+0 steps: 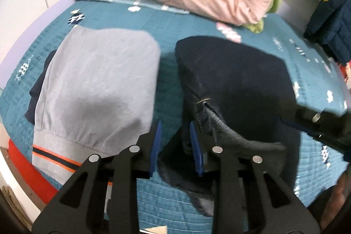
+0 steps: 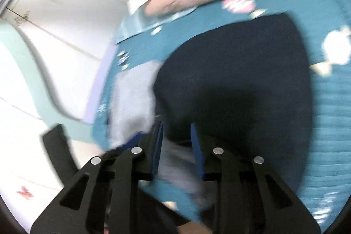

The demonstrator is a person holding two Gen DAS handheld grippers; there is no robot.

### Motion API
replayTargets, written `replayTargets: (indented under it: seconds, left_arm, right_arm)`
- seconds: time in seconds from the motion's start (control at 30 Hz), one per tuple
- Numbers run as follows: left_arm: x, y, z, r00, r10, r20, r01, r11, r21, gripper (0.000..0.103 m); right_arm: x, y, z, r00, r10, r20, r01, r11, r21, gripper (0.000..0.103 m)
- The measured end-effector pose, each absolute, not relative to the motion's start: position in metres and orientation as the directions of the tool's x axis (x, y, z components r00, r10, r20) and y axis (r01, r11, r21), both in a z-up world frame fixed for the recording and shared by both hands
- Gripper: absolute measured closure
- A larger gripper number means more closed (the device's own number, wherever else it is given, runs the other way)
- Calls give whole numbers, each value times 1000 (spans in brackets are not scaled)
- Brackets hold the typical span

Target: Fold large clothes

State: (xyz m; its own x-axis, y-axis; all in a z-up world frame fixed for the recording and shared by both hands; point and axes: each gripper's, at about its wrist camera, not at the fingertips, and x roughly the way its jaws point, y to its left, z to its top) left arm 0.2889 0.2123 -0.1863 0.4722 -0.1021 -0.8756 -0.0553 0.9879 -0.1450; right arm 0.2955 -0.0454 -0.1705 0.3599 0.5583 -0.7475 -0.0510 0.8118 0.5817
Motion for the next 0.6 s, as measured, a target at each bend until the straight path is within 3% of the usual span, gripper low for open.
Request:
replayTargets:
  seconds: [0.1,0.23,0.3,0.37,0.47,0.6]
  left_arm:
    - [295,207,-181,477,-133,-869,-43,984,-174,75]
    - [294,201,-173,481,-105,-870,-45,989,-144,75]
    - [292,204,-167,506,-110,-855,-48,987,-155,66]
    - [292,203,-167,508,-127,-852,-49,983,-176,66]
    - [292,189,-180,470,-152,-869,5,985,-170,66]
    - [285,173,-208,384,-155,-910,51,988,-147,66]
  right_arm:
    - [282,-42,-204,277,536,-798,-4,831,557,84]
    - [253,0,-238,109,709,-697,-51,704,708,86]
    - [237,34,-251,-29,731,-682,-96,677,729,86]
    - [226,52,-255,-85,717,-692,-129,681,721,86]
    - [220,40,-245,-44,691,-722,-120,714,690,87]
    - [212,-10,-196,172,513,-841,-125,858,498,88]
